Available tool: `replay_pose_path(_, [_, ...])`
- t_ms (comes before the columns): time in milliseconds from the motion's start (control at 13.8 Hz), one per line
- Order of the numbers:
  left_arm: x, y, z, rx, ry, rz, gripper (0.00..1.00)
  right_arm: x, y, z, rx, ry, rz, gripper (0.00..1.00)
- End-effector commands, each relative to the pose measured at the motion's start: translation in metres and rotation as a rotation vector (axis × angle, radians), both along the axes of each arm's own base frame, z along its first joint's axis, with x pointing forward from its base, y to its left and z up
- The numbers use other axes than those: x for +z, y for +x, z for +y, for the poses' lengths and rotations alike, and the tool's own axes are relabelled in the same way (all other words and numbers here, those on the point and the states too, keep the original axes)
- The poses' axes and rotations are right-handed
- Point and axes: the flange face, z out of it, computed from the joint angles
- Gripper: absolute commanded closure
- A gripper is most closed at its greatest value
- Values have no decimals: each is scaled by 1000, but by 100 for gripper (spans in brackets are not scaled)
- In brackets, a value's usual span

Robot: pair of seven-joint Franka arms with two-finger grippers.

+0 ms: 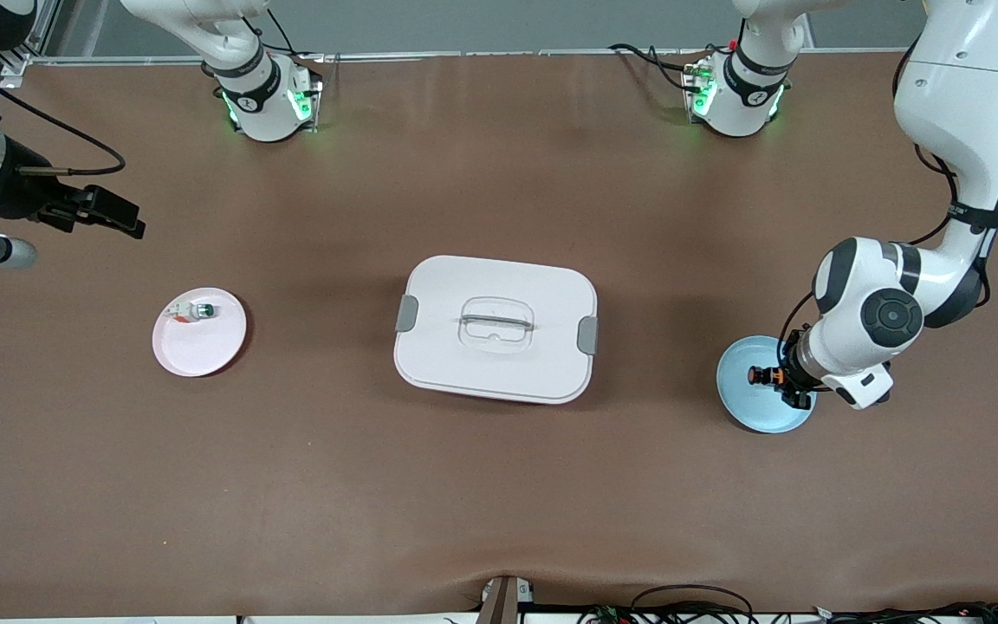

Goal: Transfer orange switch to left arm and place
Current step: 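Lower the switch onto the blue plate with the left gripper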

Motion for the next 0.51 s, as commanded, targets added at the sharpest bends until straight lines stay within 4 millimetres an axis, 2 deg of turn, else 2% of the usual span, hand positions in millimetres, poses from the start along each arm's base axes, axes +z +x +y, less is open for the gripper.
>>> replay_pose_path(0, [-5, 0, 4, -7, 20, -10, 100, 3, -14, -8, -26, -2, -21, 0])
replay_pose_path(218, [-14, -1, 6, -23, 35, -1, 100, -4, -36, -12, -39, -2, -69, 0])
replay_pose_path(436, [-23, -2, 6, -24, 30, 10, 100, -3, -38, -12, -38, -3, -66, 0])
